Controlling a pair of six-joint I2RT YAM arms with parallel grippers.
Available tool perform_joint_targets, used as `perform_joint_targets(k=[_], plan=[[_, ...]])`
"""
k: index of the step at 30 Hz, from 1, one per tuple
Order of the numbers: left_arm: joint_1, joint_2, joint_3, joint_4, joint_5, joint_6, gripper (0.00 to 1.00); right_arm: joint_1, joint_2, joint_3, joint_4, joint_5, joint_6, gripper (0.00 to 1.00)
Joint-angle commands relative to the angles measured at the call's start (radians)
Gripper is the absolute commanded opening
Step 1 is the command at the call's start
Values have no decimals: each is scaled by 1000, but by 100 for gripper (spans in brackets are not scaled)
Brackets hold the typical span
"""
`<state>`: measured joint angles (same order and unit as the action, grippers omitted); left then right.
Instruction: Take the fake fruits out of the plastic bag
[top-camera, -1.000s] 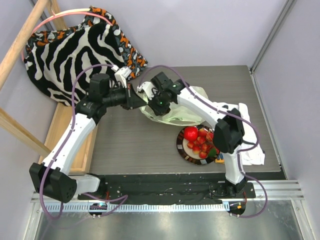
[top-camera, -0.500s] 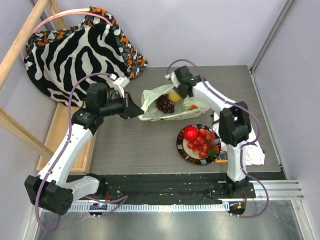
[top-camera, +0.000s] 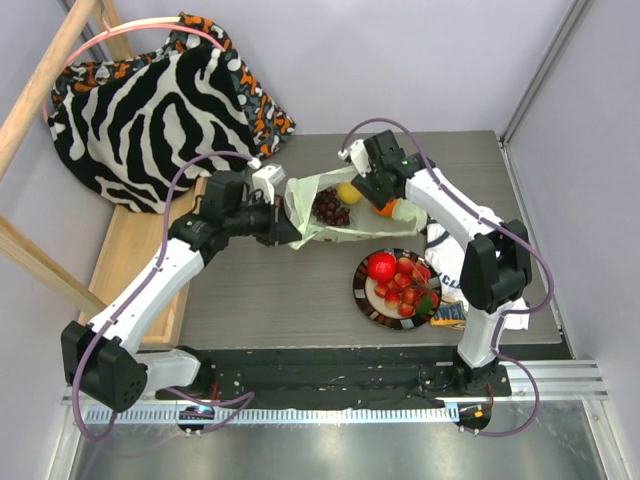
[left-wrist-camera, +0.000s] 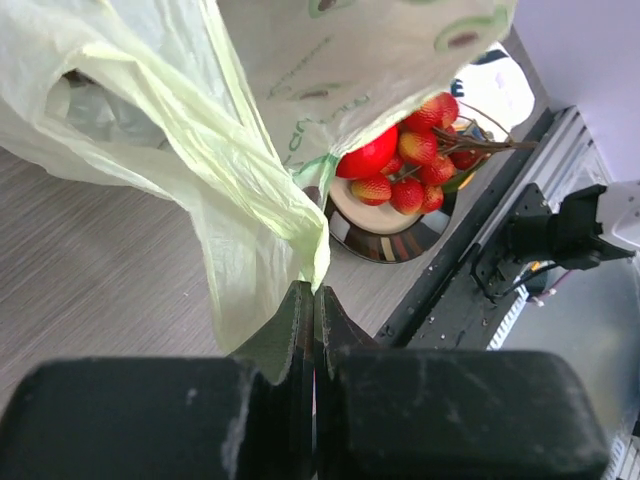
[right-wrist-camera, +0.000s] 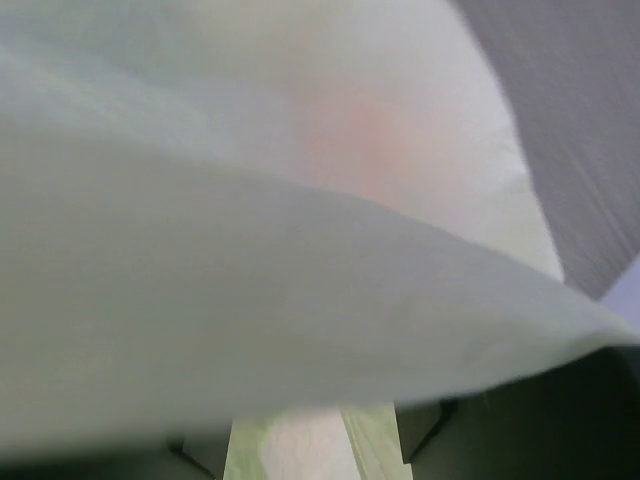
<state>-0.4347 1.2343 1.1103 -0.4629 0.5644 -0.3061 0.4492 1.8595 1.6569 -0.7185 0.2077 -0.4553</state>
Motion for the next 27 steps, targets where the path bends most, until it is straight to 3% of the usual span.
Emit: perform_joint_targets(k=[1, 7, 15, 23, 27], plan=[[-21, 27, 59, 35, -90, -27, 0, -1, -72, -42, -48, -149, -5, 60], [-22, 68, 77, 72, -45, -67, 0, -1, 23, 20, -1, -174, 92, 64], [-21, 99, 118, 53, -14, -50, 0, 0, 259, 315, 24, -195, 240, 72], [-22, 128, 129, 24, 3, -24, 0, 3, 523, 563, 59, -134, 257, 75], [-22, 151, 148, 7, -3, -4, 0, 3, 592, 638, 71, -137, 242, 59]])
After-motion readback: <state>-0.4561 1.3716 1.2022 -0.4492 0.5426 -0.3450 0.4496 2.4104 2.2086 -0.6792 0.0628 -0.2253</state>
